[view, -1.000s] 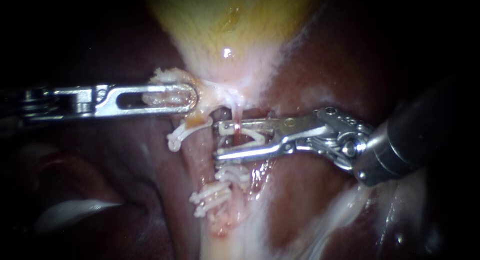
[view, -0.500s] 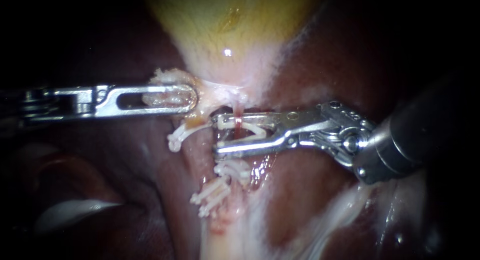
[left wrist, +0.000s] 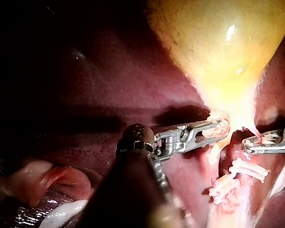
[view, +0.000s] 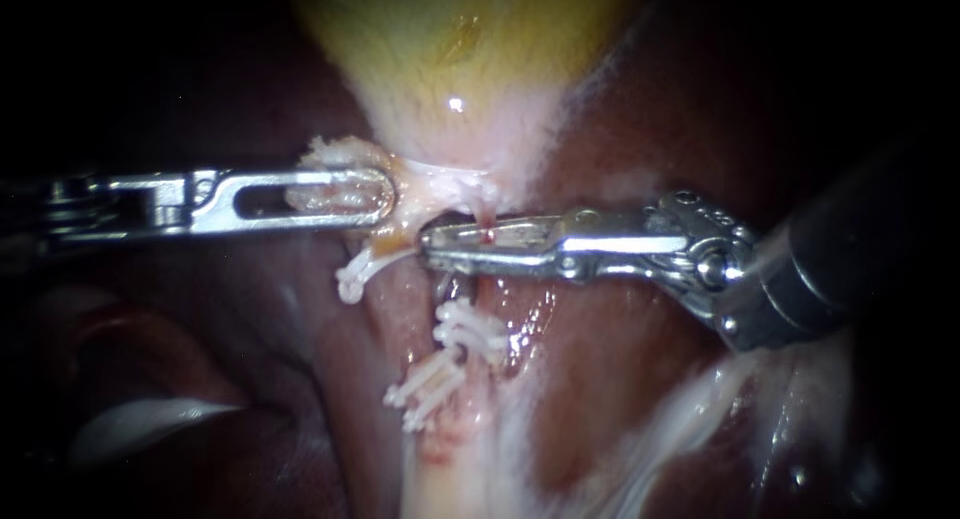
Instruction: Clipping third clip right tube
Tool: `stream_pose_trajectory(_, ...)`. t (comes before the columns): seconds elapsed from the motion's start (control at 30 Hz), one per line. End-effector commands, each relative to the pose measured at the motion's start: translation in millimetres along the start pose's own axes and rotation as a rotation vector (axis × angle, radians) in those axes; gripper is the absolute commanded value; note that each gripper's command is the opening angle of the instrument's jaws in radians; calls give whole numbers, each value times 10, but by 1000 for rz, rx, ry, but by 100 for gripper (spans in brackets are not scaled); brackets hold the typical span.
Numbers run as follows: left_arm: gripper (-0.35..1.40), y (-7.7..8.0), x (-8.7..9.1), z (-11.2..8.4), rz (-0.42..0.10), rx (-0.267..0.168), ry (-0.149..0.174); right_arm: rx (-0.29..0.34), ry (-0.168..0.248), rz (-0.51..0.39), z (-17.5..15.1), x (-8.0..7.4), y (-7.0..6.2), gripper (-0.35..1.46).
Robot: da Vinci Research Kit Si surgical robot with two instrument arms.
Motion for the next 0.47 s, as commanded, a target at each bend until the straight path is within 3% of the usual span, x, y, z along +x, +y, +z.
stream_pose_trajectory(0.03,-35,0,0,0,0,0,0,0,-1,-1,0,0,-1,-35)
stream_pose_trajectory(0.47,-35,0,0,0,0,0,0,-1,-3,-1,1,0,-1,-35)
